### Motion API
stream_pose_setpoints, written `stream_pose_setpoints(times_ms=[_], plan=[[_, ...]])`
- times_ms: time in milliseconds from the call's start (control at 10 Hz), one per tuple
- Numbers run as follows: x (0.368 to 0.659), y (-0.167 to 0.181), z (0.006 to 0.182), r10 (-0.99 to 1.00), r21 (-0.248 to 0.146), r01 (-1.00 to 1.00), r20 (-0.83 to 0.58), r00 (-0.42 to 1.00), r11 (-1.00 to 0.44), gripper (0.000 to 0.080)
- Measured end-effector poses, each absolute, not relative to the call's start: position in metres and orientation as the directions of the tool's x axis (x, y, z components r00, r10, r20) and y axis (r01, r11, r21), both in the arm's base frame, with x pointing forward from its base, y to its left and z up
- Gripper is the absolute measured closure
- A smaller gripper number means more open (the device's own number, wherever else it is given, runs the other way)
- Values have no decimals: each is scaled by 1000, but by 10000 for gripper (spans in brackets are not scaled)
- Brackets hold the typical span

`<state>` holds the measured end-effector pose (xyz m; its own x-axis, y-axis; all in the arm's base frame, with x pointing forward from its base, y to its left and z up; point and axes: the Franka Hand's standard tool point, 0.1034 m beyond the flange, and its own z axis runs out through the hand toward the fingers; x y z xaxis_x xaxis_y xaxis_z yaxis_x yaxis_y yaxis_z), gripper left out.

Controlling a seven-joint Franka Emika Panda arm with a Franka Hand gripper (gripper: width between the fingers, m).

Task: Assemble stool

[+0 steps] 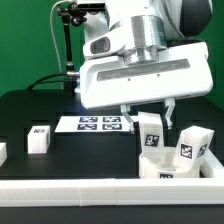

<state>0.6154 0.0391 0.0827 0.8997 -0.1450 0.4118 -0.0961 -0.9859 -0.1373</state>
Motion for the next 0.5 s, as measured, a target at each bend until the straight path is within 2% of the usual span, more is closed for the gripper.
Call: stream_pose_setpoints(times_ms=[500], plan=[[613,28,82,-161,-129,-115,436,886,-985,472]])
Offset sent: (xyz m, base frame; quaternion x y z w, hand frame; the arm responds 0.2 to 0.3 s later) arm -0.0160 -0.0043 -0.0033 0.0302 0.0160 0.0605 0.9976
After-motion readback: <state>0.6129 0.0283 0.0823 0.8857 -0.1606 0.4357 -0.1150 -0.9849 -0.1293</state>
